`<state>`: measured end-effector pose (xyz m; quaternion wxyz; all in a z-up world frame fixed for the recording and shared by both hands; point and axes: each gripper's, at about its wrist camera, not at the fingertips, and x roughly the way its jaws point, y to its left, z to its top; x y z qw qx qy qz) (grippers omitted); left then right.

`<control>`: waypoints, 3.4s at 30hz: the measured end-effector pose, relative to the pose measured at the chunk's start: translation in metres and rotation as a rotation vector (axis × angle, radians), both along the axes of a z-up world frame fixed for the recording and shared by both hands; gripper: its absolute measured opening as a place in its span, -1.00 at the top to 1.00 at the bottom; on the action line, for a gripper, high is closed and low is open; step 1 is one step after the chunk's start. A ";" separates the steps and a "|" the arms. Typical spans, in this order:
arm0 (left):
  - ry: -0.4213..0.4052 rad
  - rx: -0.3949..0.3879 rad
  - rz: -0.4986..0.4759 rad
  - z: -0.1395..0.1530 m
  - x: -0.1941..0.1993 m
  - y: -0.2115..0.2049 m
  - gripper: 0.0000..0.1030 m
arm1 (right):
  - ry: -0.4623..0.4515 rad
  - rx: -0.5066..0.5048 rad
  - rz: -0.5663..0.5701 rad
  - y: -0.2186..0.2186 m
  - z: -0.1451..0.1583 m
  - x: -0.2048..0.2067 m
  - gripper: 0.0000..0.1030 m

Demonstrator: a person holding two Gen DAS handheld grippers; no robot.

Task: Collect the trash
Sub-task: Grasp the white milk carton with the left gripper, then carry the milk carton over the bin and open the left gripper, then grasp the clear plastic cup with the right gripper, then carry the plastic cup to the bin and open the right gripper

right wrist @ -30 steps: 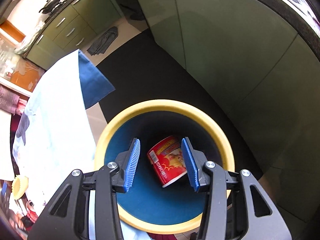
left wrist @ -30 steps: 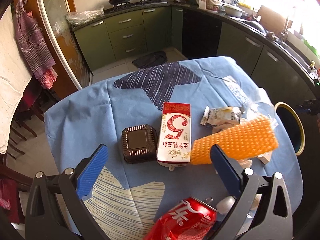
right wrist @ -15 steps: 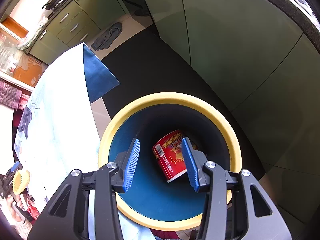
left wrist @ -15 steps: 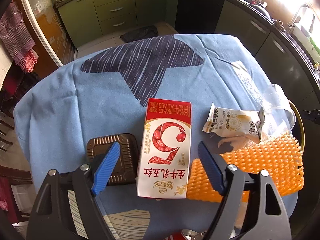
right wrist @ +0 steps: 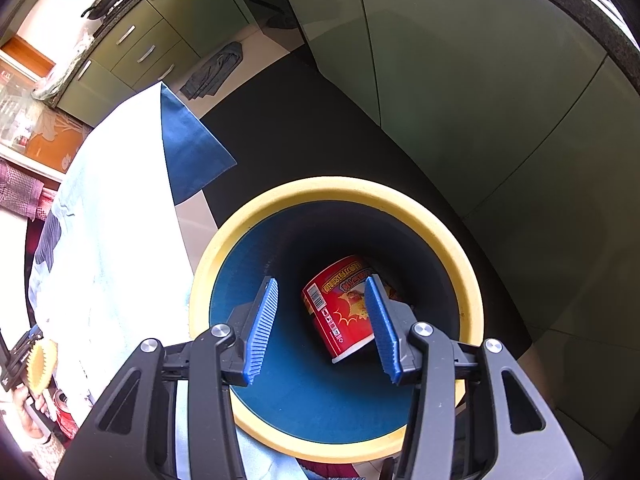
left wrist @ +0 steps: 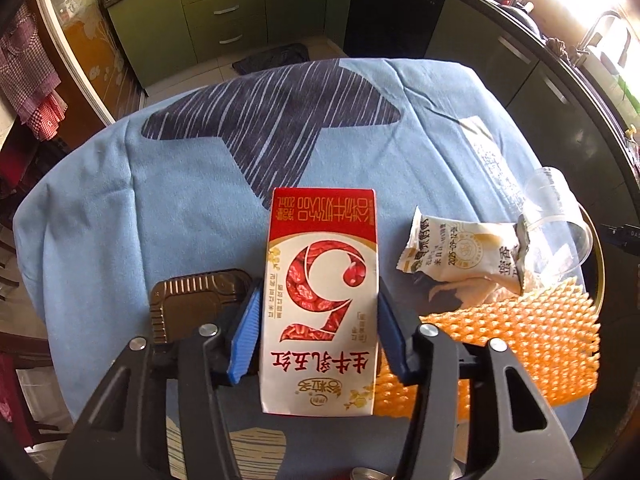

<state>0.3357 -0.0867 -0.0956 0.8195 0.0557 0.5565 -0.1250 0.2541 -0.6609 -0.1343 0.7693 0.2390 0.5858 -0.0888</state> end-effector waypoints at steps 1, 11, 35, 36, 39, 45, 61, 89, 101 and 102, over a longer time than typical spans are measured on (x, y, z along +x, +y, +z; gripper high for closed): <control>-0.016 0.005 -0.003 0.006 -0.001 -0.001 0.02 | -0.002 0.000 -0.001 -0.001 0.001 -0.001 0.11; -0.183 0.061 -0.069 0.087 -0.016 -0.029 0.02 | -0.033 0.016 -0.016 -0.011 0.008 -0.013 0.11; -0.029 -0.010 -0.653 0.037 -0.097 -0.370 0.00 | -0.084 -0.003 -0.063 -0.063 0.041 -0.075 0.11; -0.023 -0.010 -0.651 0.032 -0.097 -0.377 0.00 | -0.081 -0.004 -0.066 -0.065 0.041 -0.078 0.11; -0.029 -0.002 -0.636 0.023 -0.093 -0.390 -0.02 | -0.075 -0.008 -0.075 -0.070 0.042 -0.085 0.11; -0.049 -0.017 -0.616 0.034 -0.085 -0.381 -0.14 | -0.082 -0.015 -0.075 -0.068 0.046 -0.086 0.07; -0.244 -0.063 -0.349 0.148 -0.113 -0.140 -0.24 | -0.184 -0.015 0.504 0.151 0.067 0.008 0.06; -0.226 -0.066 -0.211 0.130 -0.132 -0.024 -0.27 | -0.290 -0.653 0.581 0.312 0.048 0.032 0.90; -0.220 -0.074 -0.218 0.125 -0.137 -0.022 -0.27 | -0.207 -0.385 0.388 0.169 0.095 -0.012 0.90; -0.218 -0.076 -0.219 0.124 -0.138 -0.022 -0.27 | -0.179 -0.368 0.360 0.151 0.091 -0.017 0.90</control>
